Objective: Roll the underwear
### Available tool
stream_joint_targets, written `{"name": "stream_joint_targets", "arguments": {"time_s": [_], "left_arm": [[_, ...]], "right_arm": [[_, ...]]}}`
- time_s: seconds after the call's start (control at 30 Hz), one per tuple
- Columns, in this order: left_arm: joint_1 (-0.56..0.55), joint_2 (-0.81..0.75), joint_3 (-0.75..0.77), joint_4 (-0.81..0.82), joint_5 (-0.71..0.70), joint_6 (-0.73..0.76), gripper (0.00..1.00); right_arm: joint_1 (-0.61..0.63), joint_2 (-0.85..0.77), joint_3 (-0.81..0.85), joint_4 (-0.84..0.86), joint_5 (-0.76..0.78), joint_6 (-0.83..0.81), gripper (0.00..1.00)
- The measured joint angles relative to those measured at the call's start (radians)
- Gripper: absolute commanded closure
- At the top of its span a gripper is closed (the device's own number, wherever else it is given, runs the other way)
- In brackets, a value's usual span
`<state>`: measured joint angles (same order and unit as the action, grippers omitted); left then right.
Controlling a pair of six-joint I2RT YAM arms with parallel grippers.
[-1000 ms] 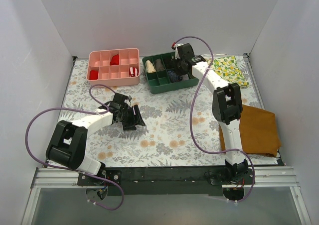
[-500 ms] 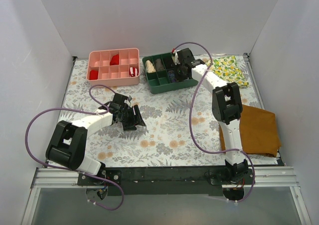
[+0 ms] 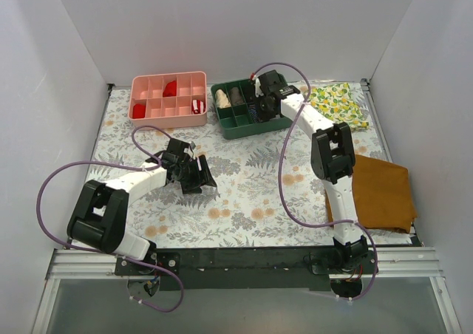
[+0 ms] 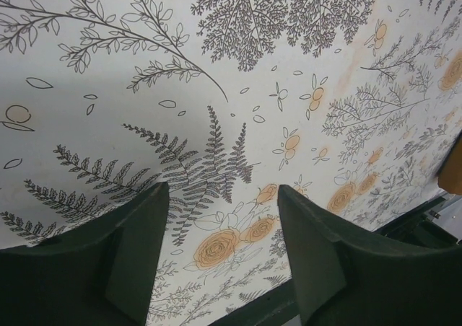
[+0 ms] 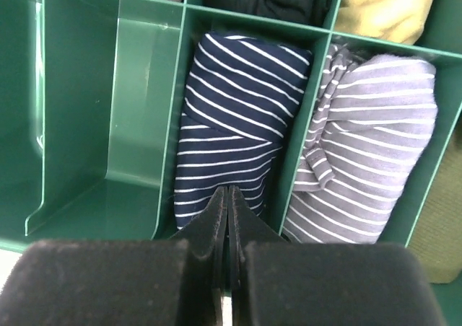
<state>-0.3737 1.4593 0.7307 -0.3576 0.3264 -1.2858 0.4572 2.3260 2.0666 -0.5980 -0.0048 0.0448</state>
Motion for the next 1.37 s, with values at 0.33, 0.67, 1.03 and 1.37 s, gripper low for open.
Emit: {"name": "stream_joint_targets", "arguments": {"time_s": [0.33, 0.67, 1.03, 1.37], "left_arm": [[0.001, -0.086, 0.014, -0.006, 0.003, 0.010, 0.02], [0.005, -0.120, 0.110, -0.039, -0.009, 0.015, 0.02], [0.005, -0.150, 0.236, -0.082, -0.077, 0.033, 0.02], [0.005, -0.195, 0.272, -0.110, -0.179, 0.021, 0.02]], "right_arm": [[0.004, -0.195, -0.206, 0.104, 0.028, -0.007, 0.47], [0.010, -0.540, -0.381, 0.254, 0.123, -0.013, 0.31], [-0.045, -0.980, -1.095, 0.315, 0.186, 0.120, 0.03], [-0.049, -1.377, -1.396, 0.345, 0.275, 0.201, 0.02]]}}
